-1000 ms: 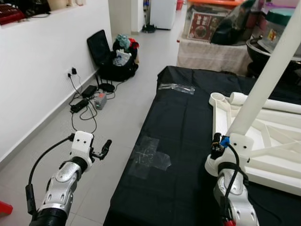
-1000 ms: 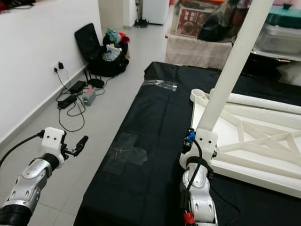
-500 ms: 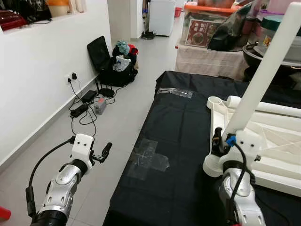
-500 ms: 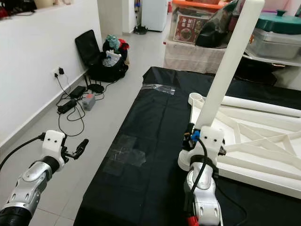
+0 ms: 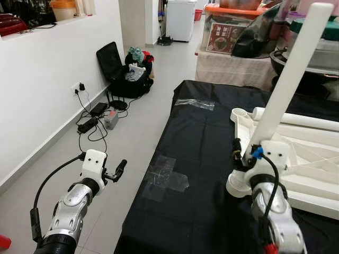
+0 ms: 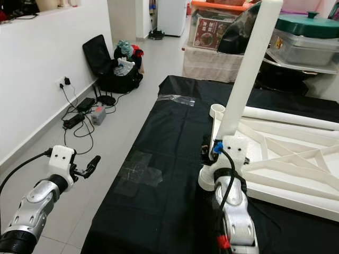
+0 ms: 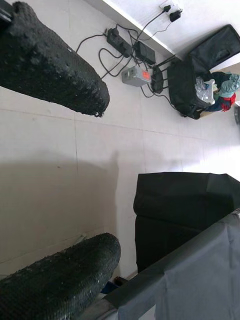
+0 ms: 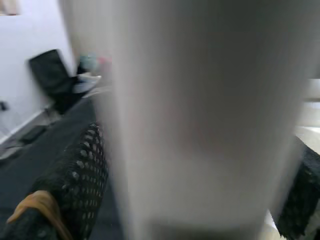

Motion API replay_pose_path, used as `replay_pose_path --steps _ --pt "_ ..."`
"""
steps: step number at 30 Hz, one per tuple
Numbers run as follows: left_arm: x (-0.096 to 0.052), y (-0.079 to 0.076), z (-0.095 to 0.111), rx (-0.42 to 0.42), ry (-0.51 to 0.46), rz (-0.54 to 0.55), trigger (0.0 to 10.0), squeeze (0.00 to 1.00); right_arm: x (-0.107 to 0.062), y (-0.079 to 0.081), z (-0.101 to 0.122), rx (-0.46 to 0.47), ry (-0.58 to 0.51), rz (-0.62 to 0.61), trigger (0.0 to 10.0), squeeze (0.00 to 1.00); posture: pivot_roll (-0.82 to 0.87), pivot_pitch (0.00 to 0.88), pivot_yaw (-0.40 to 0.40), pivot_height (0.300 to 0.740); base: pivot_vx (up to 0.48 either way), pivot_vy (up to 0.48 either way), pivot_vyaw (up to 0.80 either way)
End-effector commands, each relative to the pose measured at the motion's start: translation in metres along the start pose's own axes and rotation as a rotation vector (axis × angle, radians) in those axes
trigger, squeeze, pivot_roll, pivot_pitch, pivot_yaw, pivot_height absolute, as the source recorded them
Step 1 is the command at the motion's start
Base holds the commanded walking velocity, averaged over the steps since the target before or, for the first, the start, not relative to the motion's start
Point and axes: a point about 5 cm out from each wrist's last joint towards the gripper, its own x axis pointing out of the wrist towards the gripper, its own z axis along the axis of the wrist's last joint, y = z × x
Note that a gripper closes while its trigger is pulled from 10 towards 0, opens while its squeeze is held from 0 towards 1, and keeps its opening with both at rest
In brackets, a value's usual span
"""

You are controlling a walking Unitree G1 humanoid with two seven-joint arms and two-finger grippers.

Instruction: Building children table

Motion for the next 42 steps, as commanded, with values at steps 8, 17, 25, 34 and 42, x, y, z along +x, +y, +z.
replay_pose_path --steps 8,17,25,34,42 --pt "-0.003 0.003 -0.004 0.021 0.011 0.002 10.0 0.0 0.026 -0.013 0.008 0.0 0.025 0.108 10.0 0.0 0.07 0.0 -0.057 0.74 0.0 0.0 0.0" --pt "-0.006 0.005 -0.006 0.025 0.016 0.004 10.0 0.0 0.033 -0.013 0.015 0.03 0.002 0.179 10.0 0.0 0.08 0.0 -0.054 0.74 0.0 0.0 0.0" --pt "-0.004 0.004 -0.004 0.031 0.014 -0.009 10.0 0.0 0.038 -0.009 0.03 0.051 -0.061 0.404 10.0 0.0 0.07 0.0 -0.048 0.74 0.0 0.0 0.0" --pt "-0.006 0.004 -0.004 0.036 0.015 -0.012 10.0 0.0 0.041 0.002 0.049 -0.013 -0.114 0.69 10.0 0.0 0.09 0.0 -0.056 0.74 0.0 0.0 0.0" --pt "-0.007 0.004 -0.005 0.042 0.018 -0.015 10.0 0.0 0.051 0.001 0.041 -0.076 -0.057 0.752 10.0 0.0 0.1 0.0 -0.059 0.74 0.0 0.0 0.0"
